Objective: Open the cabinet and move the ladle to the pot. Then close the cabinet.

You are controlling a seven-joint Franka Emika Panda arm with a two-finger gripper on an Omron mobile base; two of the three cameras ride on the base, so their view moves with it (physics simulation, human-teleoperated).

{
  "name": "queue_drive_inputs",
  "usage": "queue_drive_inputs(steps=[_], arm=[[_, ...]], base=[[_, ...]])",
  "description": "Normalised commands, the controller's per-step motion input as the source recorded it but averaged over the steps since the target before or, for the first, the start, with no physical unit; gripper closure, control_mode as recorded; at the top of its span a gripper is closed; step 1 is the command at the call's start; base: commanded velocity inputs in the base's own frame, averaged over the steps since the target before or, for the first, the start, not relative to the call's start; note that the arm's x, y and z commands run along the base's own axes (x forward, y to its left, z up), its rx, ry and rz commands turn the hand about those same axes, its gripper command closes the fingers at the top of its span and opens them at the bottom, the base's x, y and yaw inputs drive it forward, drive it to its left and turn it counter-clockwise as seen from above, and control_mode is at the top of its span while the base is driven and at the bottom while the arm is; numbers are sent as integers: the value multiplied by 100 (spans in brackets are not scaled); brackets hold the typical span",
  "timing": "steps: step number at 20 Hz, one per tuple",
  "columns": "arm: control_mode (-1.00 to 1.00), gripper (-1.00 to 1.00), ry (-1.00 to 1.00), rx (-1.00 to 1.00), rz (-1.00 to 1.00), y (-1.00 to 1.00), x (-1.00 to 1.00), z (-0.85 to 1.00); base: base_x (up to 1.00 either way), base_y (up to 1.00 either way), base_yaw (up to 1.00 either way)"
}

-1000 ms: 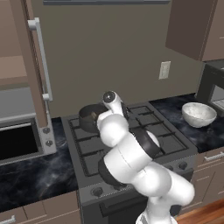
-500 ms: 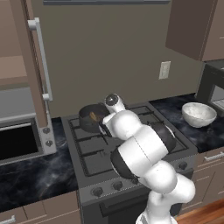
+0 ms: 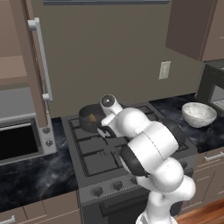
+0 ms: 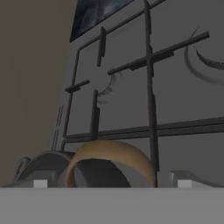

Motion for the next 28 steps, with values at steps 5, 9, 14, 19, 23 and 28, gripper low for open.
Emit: queue_drive_inputs(steps=[5, 9, 14, 19, 23, 28], arm=[[-100, -100, 0, 1, 5, 7, 4, 2], [-100, -100, 0, 0, 1, 0, 32, 0], [-100, -100, 0, 4, 1, 6, -39, 20], [-100, -100, 0, 8, 0, 25, -45, 29], [-100, -100, 0, 12, 0, -3, -30, 46], [-100, -100, 0, 7, 0, -32, -46, 67]], base=[[0, 0, 0], [0, 0, 0], [0, 0, 0], [0, 0, 0], [0, 0, 0], [0, 0, 0]])
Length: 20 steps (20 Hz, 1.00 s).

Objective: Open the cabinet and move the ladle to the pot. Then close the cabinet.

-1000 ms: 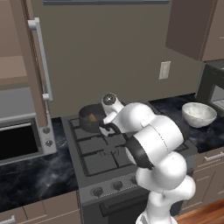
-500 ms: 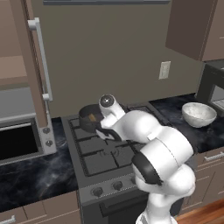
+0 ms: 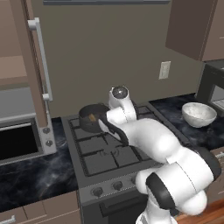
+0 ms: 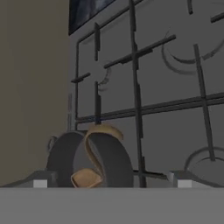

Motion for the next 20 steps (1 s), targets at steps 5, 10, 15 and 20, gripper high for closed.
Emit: queue_drive_inputs(steps=[5, 10, 15, 20], arm=[[-100, -100, 0, 0, 0, -15, -67, 59], [-100, -100, -5, 0, 0, -5, -62, 59], [-100, -100, -1, 0, 0, -10, -29, 52], [-100, -100, 0, 0, 0, -15, -29, 35]], base=[[0, 0, 0], [0, 0, 0], [0, 0, 0], [0, 0, 0]])
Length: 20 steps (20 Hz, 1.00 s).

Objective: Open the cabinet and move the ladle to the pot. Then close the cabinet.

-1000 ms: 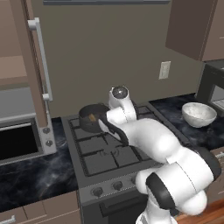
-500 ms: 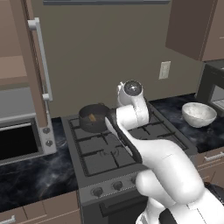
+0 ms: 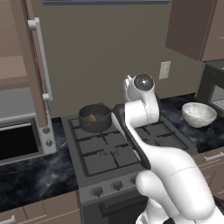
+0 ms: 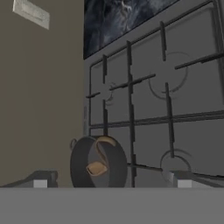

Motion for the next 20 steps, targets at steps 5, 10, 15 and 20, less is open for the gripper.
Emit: queue_drive_inputs(steps=[5, 10, 15, 20], arm=[[-100, -100, -5, 0, 1, -6, -24, 11], [-100, -100, -8, 0, 4, -18, -29, 0], [-100, -100, -13, 0, 3, -16, -23, 12], [-100, -100, -9, 0, 3, -1, -21, 21]], base=[[0, 0, 0], [0, 0, 0], [0, 0, 0], [0, 0, 0]])
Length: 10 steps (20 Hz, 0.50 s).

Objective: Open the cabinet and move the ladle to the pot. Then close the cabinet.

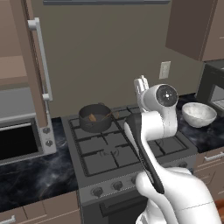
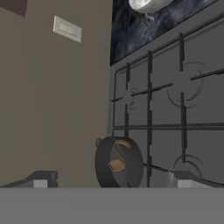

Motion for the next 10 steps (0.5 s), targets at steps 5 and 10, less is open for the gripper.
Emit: queue_drive_inputs(steps=[5, 10], arm=[[-100, -100, -11, 0, 1, 0, -20, 27], [-100, -100, -9, 0, 0, 0, -25, 29]], base=[[0, 0, 0], [0, 0, 0]])
